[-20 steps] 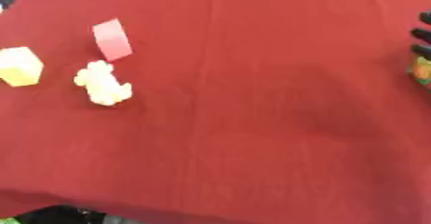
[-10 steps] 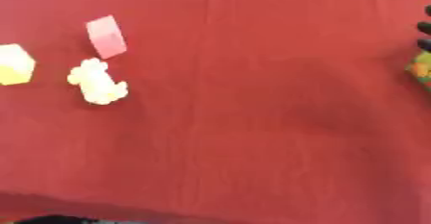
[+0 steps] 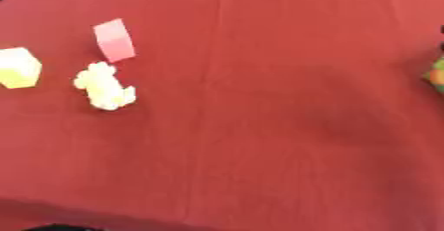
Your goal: Pick up the objects with one hand, pass them to the other hand, and then place them into the box on the other side of the table.
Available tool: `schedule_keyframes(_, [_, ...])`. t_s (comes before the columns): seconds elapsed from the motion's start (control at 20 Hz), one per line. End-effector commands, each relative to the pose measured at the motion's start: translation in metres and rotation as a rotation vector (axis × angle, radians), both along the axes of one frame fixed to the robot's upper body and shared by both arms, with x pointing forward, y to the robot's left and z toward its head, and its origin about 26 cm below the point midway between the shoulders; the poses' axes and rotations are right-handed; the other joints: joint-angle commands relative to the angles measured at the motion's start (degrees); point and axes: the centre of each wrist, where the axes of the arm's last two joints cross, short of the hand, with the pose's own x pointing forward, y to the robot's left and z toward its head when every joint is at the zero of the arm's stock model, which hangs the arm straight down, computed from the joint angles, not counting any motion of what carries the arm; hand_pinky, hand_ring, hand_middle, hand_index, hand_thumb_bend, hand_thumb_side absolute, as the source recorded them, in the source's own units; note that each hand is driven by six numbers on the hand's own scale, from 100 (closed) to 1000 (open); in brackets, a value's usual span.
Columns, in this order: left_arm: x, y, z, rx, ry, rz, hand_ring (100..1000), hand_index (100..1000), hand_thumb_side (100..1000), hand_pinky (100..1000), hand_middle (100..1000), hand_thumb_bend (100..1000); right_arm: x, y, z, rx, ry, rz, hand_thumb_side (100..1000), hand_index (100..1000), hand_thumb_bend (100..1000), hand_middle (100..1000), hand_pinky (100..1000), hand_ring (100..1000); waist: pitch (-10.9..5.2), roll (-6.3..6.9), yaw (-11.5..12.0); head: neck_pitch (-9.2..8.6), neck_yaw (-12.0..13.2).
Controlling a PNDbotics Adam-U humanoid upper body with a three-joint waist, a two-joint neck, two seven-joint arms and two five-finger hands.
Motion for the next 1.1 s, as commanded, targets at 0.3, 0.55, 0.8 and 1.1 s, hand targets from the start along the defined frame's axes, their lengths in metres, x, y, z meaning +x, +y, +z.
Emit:
schedule_keyframes(0.3, [0.007, 0.025, -0.004, 0.157, 0.068, 0.14, 852, 818, 100, 900, 776, 734, -0.002, -0.001, 0.015, -0.034, -0.038, 0.009, 658, 1000, 100, 1000, 985, 1000, -0.52, -0.09, -0.33, -0.92, 1.37])
schedule_keyframes(0.55, [0.014, 0.027, -0.019, 0.19, 0.14, 0.142, 856, 821, 100, 911, 776, 757, -0.001, 0.0, 0.014, -0.036, -0.037, 0.009, 663, 1000, 100, 1000, 983, 1000, -0.16, -0.22, -0.54, -1.01, 1.45])
schedule_keyframes(0.8, [0.018, 0.025, -0.027, 0.215, 0.195, 0.127, 857, 814, 100, 916, 778, 787, -0.001, 0.002, 0.014, -0.04, -0.038, 0.014, 665, 1000, 100, 1000, 982, 1000, 0.17, -0.27, -0.76, -1.17, 1.79])
schedule_keyframes(1.1, [0.024, 0.024, -0.032, 0.199, 0.169, 0.105, 857, 824, 100, 921, 778, 802, 0.0, 0.004, 0.014, -0.045, -0.039, 0.02, 669, 1000, 100, 1000, 980, 1000, 0.61, -0.57, -0.98, -1.7, 1.93])
